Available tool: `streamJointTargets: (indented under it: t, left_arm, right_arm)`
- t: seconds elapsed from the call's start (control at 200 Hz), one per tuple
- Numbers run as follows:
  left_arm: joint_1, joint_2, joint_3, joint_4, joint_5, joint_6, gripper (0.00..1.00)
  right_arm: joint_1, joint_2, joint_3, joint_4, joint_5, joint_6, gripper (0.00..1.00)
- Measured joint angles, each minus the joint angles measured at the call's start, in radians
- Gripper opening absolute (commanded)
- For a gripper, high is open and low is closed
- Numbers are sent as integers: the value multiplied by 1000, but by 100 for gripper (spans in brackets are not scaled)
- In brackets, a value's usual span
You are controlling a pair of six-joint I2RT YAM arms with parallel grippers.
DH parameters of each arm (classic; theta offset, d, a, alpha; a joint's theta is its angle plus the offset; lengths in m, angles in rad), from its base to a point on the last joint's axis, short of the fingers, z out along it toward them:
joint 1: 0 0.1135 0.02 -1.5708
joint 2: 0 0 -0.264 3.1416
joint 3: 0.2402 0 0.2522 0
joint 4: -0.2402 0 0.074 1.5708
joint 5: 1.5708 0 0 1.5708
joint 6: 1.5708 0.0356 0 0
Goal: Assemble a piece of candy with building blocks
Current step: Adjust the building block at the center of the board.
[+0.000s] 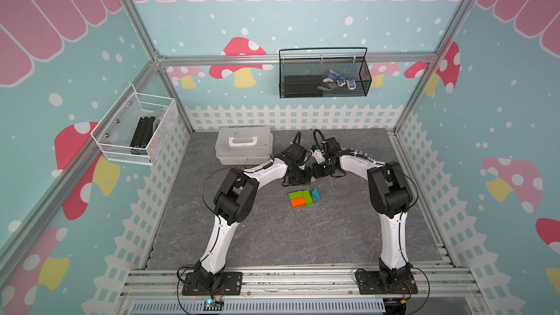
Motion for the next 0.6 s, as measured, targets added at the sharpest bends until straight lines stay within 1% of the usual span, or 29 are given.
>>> streamJointTargets:
  t: [0.205, 0.415, 0.6]
  left_arm:
    - [21, 22, 26, 3, -19, 0, 6]
    - [71, 32, 25, 3, -30, 1, 6]
    - [101, 32, 25, 3, -41, 1, 6]
  right_arm:
    - [0, -50, -53, -10, 1, 0, 5]
    - [0, -114, -107, -4, -7, 8, 5]
    - [0, -121, -117, 14, -31, 23, 5]
